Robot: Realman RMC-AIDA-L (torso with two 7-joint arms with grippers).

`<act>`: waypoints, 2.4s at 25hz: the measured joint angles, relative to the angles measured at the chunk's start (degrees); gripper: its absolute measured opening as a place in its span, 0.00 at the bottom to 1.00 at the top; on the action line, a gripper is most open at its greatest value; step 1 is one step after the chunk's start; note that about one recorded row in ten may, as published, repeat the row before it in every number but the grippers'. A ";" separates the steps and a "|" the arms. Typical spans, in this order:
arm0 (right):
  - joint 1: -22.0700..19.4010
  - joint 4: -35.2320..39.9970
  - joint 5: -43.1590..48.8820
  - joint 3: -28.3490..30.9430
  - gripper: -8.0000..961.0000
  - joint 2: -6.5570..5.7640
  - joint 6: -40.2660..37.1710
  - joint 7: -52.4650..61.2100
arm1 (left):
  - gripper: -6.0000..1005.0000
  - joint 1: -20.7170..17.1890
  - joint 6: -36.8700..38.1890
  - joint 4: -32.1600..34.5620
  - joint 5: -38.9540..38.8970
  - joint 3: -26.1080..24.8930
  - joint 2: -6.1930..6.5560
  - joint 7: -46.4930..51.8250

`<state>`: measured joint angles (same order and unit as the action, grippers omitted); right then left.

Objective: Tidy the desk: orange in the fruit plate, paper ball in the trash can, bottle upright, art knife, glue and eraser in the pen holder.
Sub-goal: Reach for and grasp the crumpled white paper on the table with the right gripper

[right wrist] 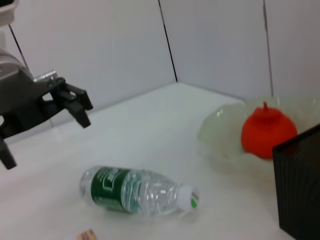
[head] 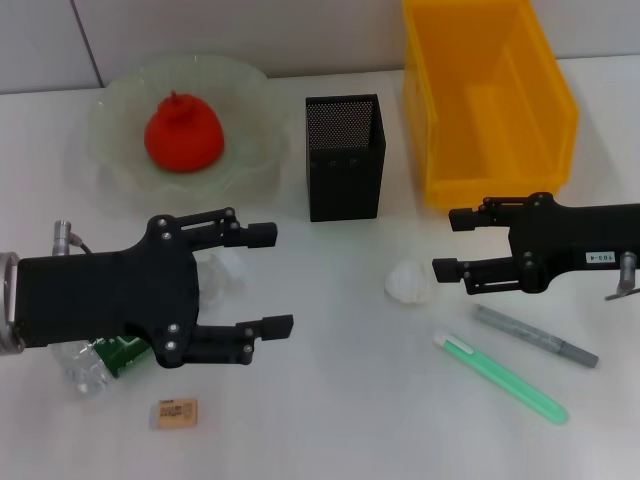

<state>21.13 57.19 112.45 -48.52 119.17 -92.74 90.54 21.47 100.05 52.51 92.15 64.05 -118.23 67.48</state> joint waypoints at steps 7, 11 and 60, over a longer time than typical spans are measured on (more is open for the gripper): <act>1.39 11.30 7.17 -4.02 0.80 -0.08 -0.60 12.23 | 0.79 0.01 -1.09 -1.09 2.62 -0.73 0.02 -1.41; 2.85 19.04 12.79 -9.10 0.80 -0.01 -0.88 21.68 | 0.79 0.07 -1.74 -1.14 2.87 -0.24 -0.14 -1.41; 11.09 17.82 29.55 -29.45 0.73 0.10 6.42 37.77 | 0.78 0.49 -2.94 -2.50 2.95 0.06 -0.24 -1.38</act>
<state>32.22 75.00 142.00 -77.97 119.27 -86.31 128.30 21.96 97.11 50.01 95.10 64.12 -118.47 66.10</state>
